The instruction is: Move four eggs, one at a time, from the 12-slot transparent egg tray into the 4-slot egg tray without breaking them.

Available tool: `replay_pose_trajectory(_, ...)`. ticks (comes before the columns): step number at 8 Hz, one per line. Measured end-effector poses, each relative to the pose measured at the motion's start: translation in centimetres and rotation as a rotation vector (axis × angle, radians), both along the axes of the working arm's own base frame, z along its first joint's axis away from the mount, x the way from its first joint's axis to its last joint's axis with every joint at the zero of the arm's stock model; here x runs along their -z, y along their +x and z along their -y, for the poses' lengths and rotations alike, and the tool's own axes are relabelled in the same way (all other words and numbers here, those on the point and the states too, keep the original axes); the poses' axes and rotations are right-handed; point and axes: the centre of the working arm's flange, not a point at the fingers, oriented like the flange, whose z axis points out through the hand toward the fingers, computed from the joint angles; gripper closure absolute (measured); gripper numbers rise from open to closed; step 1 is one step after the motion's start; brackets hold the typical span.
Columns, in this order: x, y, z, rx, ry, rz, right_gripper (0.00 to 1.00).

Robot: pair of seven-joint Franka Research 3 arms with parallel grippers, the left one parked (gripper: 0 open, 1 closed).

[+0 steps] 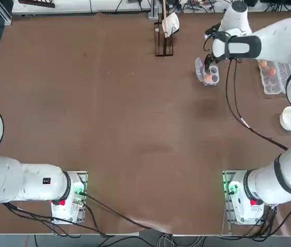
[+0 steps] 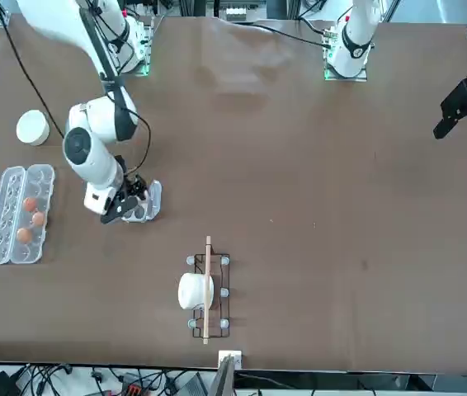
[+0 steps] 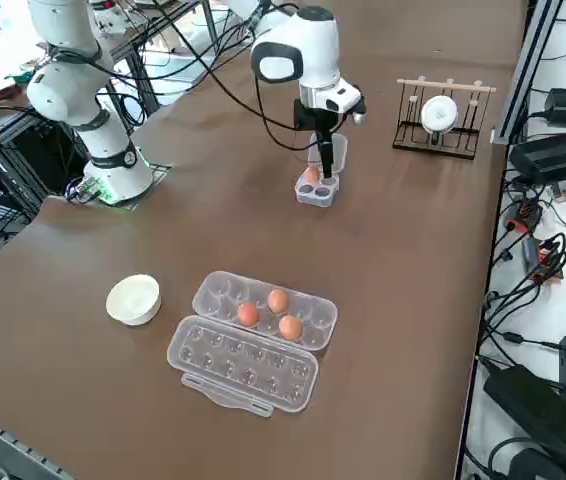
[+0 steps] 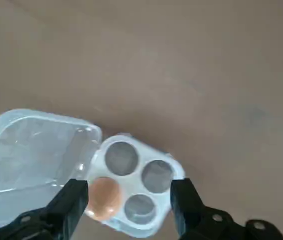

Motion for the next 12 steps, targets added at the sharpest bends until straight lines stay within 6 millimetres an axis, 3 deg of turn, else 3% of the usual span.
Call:
replay_pose_trajectory(1,-2.1,1.0,2.7,-0.022,-0.006,-0.002,0.00)
replay_pose_trajectory(3,-6.4,2.9,10.1,-0.127,-0.020,-0.025,0.00)
replay_pose_trajectory(5,-8.2,3.8,16.8,-0.289,-0.035,-0.017,0.00)
replay_pose_trajectory(8,-6.6,4.2,24.7,-0.620,-0.068,-0.047,0.00)
replay_pose_trajectory(11,-1.8,5.1,31.5,-0.822,-0.051,-0.091,0.00)
replay_pose_trajectory(12,-0.2,5.1,32.9,-0.867,-0.040,-0.104,0.00)
